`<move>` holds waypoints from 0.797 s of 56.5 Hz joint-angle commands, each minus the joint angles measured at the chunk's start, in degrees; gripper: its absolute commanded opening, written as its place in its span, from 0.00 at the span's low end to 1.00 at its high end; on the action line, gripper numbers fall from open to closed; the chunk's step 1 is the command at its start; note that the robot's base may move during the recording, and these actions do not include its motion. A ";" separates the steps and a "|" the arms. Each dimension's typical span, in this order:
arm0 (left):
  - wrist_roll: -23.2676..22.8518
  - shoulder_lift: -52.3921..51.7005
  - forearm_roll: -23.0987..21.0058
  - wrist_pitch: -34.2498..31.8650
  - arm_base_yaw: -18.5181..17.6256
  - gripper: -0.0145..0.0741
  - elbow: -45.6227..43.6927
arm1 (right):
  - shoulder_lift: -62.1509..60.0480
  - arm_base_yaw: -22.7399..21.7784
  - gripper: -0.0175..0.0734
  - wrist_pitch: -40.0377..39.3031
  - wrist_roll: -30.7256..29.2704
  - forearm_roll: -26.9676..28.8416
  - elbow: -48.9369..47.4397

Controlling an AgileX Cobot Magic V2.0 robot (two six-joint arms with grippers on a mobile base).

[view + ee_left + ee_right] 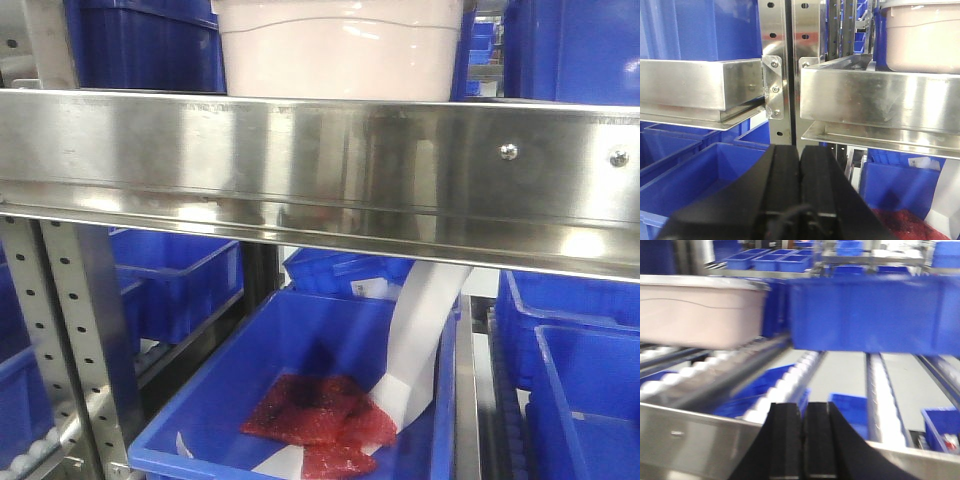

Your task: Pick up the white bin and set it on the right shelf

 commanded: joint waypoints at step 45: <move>-0.35 0.54 -0.46 -5.11 0.03 0.03 0.86 | -0.85 -0.29 0.27 -18.79 6.77 -5.09 10.37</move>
